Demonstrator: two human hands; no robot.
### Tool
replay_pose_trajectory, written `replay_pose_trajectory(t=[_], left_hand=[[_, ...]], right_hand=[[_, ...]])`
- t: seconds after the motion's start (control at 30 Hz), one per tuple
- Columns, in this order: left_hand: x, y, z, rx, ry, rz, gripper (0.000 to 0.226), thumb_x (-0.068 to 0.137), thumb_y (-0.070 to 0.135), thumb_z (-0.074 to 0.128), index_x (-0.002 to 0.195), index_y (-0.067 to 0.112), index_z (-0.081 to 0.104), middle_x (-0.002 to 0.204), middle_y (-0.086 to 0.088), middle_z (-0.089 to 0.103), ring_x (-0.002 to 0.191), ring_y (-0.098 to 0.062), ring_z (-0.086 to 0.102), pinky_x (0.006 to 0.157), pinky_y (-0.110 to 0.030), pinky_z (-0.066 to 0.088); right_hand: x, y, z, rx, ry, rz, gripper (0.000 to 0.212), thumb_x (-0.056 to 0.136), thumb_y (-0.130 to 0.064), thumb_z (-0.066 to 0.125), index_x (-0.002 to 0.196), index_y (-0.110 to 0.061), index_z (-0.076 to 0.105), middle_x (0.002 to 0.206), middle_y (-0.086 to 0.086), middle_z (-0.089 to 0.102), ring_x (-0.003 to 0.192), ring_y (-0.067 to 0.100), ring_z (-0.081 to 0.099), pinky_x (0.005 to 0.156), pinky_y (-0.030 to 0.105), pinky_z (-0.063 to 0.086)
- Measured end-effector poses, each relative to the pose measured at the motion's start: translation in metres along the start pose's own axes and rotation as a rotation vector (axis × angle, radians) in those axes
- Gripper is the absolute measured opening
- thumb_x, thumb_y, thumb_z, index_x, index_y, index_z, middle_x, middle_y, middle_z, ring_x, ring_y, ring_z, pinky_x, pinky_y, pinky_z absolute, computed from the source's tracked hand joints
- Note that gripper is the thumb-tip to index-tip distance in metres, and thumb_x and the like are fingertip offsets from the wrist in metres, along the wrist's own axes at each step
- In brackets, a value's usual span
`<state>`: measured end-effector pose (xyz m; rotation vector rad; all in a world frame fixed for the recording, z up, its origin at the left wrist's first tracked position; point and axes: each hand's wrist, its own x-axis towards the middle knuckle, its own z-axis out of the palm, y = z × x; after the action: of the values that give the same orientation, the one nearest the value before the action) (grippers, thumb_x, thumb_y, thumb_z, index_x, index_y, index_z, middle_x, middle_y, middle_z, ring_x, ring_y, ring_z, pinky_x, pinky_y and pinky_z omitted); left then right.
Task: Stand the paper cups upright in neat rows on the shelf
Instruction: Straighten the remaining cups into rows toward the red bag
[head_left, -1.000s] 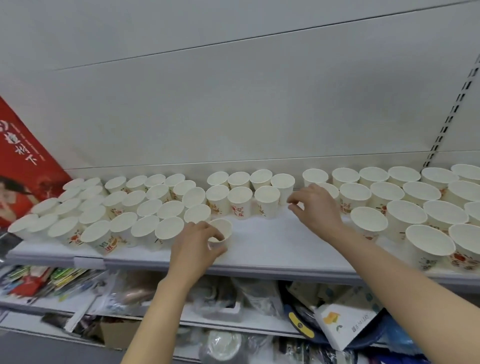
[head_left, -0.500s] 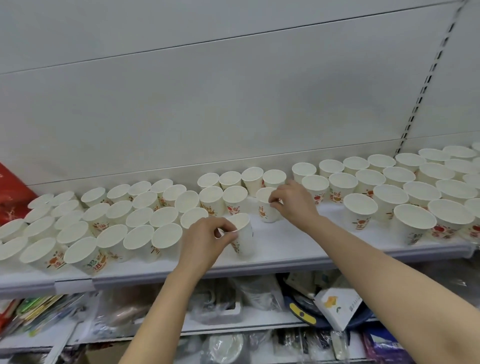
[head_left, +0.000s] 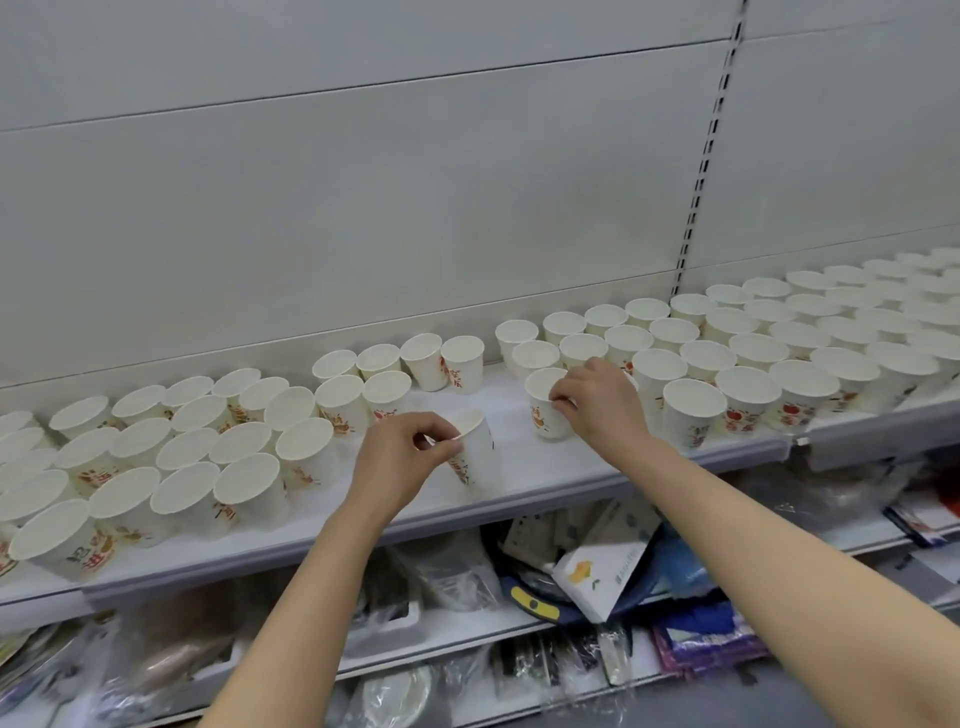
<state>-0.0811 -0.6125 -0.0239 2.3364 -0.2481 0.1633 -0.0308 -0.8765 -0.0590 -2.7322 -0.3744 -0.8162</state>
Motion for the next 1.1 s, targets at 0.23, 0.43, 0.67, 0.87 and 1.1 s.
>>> replay_pose_trajectory(t=[0.23, 0.43, 0.67, 0.87, 1.1], left_hand=[[-0.007, 0.023, 0.013, -0.004, 0.013, 0.017, 0.006, 0.082, 0.026, 0.075, 0.08, 0.031, 0.072, 0.081, 0.02, 0.069, 0.076, 0.0, 0.056, 0.065, -0.015, 0.043], [-0.022, 0.024, 0.012, -0.079, 0.047, -0.002, 0.005, 0.083, 0.027, 0.075, 0.082, 0.031, 0.073, 0.087, 0.019, 0.069, 0.079, 0.002, 0.058, 0.066, -0.006, 0.039], [-0.038, 0.01, -0.002, -0.153, 0.079, -0.023, 0.003, 0.083, 0.028, 0.075, 0.084, 0.03, 0.074, 0.089, 0.017, 0.068, 0.085, 0.0, 0.057, 0.069, -0.01, 0.037], [-0.052, -0.034, -0.031, -0.061, 0.384, -0.132, 0.028, 0.081, 0.031, 0.076, 0.108, 0.034, 0.068, 0.108, 0.022, 0.06, 0.087, -0.004, 0.058, 0.073, -0.014, 0.046], [-0.056, -0.114, -0.081, 0.472, 0.451, -0.513, 0.03, 0.084, 0.036, 0.07, 0.113, 0.027, 0.068, 0.124, 0.001, 0.057, 0.112, -0.023, 0.053, 0.08, -0.037, 0.049]], right_hand=[[-0.005, 0.01, 0.003, 0.043, -0.003, -0.014, 0.013, 0.066, -0.01, 0.081, 0.074, -0.015, 0.072, 0.073, 0.002, 0.067, 0.073, 0.03, 0.055, 0.066, 0.036, 0.043], [-0.021, -0.038, -0.019, 0.664, -0.085, 0.194, 0.031, 0.076, -0.034, 0.076, 0.105, -0.024, 0.069, 0.099, -0.014, 0.065, 0.09, 0.003, 0.055, 0.076, 0.018, 0.043], [-0.034, -0.083, -0.015, 0.854, -0.129, 0.044, 0.021, 0.076, -0.027, 0.077, 0.095, -0.029, 0.069, 0.104, -0.017, 0.063, 0.1, 0.006, 0.055, 0.077, 0.021, 0.045], [-0.034, -0.103, -0.002, 0.856, -0.16, 0.085, 0.007, 0.077, -0.026, 0.077, 0.079, -0.028, 0.071, 0.086, -0.019, 0.067, 0.093, 0.007, 0.053, 0.075, 0.028, 0.047], [-0.039, -0.102, 0.002, 0.881, -0.165, 0.211, 0.013, 0.077, -0.018, 0.076, 0.076, -0.031, 0.071, 0.085, -0.015, 0.068, 0.09, 0.008, 0.054, 0.078, 0.035, 0.047]])
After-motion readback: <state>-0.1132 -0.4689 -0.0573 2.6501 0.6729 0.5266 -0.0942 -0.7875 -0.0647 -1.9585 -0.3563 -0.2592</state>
